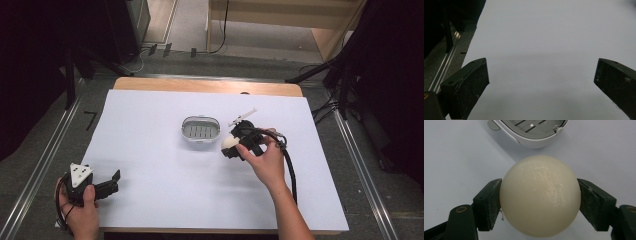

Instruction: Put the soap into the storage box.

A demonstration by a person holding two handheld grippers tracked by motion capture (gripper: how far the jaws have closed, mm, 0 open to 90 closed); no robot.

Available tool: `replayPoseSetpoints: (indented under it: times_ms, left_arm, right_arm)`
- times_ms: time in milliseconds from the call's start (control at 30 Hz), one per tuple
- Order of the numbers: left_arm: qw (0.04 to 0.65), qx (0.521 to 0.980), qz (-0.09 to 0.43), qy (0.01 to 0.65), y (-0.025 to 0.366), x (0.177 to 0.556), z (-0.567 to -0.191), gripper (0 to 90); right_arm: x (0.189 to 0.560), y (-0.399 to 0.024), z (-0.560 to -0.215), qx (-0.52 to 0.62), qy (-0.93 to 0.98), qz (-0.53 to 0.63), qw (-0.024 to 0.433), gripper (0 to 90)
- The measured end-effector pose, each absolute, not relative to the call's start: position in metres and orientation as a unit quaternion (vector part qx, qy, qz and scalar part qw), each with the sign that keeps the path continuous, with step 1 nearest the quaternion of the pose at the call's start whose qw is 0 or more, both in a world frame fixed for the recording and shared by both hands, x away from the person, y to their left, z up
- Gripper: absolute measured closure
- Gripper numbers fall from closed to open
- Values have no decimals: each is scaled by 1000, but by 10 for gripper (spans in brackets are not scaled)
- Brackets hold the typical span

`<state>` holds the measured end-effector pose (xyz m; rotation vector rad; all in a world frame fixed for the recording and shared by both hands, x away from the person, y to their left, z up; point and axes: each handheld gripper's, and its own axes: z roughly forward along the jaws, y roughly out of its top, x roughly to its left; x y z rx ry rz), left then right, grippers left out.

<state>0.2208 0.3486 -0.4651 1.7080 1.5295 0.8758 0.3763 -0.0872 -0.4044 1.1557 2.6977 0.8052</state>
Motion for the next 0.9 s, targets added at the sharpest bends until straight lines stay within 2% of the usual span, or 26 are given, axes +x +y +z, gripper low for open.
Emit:
replayPoseSetpoints:
  times_ms: [900]
  left_arm:
    - [338,655,336,587,349,221,-465,1]
  right_arm:
    - [396,-50,-386,357,895,264,45,252]
